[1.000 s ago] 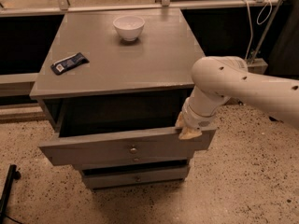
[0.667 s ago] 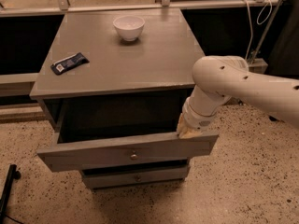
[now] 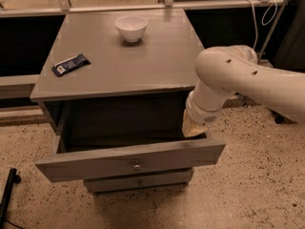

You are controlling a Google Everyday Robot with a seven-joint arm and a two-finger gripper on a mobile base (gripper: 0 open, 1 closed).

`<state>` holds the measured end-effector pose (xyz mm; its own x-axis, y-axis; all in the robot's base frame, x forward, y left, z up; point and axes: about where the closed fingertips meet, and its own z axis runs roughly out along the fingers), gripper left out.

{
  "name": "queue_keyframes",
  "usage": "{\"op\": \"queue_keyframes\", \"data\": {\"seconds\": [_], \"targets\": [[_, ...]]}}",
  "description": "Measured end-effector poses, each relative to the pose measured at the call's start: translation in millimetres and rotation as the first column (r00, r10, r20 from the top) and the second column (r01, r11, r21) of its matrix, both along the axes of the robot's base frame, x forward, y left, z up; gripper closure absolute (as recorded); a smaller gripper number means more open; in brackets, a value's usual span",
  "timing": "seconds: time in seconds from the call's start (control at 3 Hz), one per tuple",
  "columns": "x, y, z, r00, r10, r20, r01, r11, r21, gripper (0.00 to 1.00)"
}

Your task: Open top drawer

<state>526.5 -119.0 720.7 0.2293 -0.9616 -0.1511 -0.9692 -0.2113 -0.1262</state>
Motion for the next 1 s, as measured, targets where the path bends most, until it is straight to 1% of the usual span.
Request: {"op": "queue_keyframes", "data": {"seconds": [0.33,0.67,1.0], "targets": [[26,22,-19,0.9997,0.023,-0.002,-0.023,1.0,0.017,1.0],[47,41,-46,0.9999,0.012,-0.004,-0.012,0.998,0.057,1.0],[49,62,-80,0.9992,-0.02,-0.036,0.024,0.994,0.106,1.0]]}}
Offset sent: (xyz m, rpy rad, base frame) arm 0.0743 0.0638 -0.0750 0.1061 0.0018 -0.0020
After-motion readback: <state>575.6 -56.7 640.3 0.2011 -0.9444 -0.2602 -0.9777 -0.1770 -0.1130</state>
